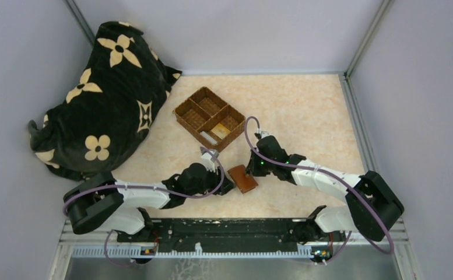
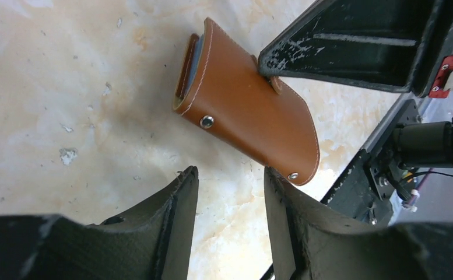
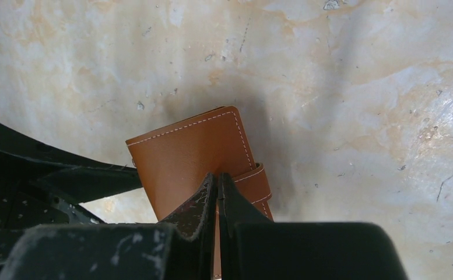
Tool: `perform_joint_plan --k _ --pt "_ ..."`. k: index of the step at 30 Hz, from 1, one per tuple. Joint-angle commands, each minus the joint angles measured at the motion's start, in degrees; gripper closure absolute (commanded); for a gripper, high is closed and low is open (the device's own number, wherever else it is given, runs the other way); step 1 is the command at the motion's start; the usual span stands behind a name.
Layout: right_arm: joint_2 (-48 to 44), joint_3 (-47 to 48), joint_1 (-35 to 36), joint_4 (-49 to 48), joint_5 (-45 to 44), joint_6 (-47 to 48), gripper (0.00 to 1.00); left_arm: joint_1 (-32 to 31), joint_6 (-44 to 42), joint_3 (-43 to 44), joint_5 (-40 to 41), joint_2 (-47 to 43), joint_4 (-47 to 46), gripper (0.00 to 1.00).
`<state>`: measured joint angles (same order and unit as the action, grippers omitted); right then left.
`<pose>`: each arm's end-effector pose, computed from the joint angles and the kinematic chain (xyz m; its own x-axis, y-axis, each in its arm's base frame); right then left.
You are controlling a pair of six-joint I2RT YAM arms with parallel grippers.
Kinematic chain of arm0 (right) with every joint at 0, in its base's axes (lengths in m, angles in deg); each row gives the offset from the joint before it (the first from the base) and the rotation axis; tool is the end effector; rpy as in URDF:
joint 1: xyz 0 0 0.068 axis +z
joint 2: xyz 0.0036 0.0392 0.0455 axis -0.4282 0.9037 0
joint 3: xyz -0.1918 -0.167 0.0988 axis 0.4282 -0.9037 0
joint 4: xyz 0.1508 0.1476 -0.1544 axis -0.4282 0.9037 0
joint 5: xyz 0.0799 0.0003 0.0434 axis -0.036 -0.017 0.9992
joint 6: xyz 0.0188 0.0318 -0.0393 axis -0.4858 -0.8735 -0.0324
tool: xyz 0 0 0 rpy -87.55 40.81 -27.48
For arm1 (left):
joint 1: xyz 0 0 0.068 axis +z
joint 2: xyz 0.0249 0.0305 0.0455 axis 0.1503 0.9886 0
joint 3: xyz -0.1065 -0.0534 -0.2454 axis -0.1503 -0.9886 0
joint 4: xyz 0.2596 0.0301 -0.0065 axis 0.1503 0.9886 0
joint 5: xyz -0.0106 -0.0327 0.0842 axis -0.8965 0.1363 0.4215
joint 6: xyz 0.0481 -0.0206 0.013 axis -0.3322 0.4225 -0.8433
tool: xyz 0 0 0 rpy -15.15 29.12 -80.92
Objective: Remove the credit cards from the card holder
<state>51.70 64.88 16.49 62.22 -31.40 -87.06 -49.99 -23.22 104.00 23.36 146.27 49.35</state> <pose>0.1848 0.1688 0.1822 -0.8645 0.0725 -0.4974 -0.2009 0.8573 0.4740 0.1284 -0.2086 0.1483 -0.7199 -0.0604 -0.6915 0.4897 0.6617 -0.5677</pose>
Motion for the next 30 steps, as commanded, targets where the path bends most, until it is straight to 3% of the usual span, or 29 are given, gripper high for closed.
perform_joint_plan --k 1,9,12,14,17,19,30 --pt "-2.9 2.0 0.5 -1.6 0.1 -0.5 1.0 -0.3 4.1 -2.0 -0.8 0.7 -8.9 0.48" --pt "-2.6 1.3 1.1 -1.8 -0.1 0.3 1.0 -0.3 7.5 -0.9 -4.2 4.8 -19.3 0.42" --pt "-3.1 1.1 1.4 -2.1 0.0 0.0 1.0 -0.4 8.4 1.4 -5.4 7.3 -18.3 0.39" --pt "-3.6 1.1 1.5 -2.3 0.1 -0.1 1.0 -0.4 8.9 2.3 -5.5 9.1 -18.3 0.5" --pt "-4.6 1.1 1.5 -1.9 0.1 0.0 1.0 -0.5 9.9 2.4 -6.6 11.2 -20.0 0.87" --pt "-5.2 1.1 1.5 -1.6 0.3 0.3 1.0 -0.5 10.4 2.5 -7.6 11.9 -21.2 0.99" --pt "-8.8 1.1 -0.2 2.3 2.7 2.8 1.0 -0.4 10.9 1.5 -3.0 10.3 -17.7 1.0"
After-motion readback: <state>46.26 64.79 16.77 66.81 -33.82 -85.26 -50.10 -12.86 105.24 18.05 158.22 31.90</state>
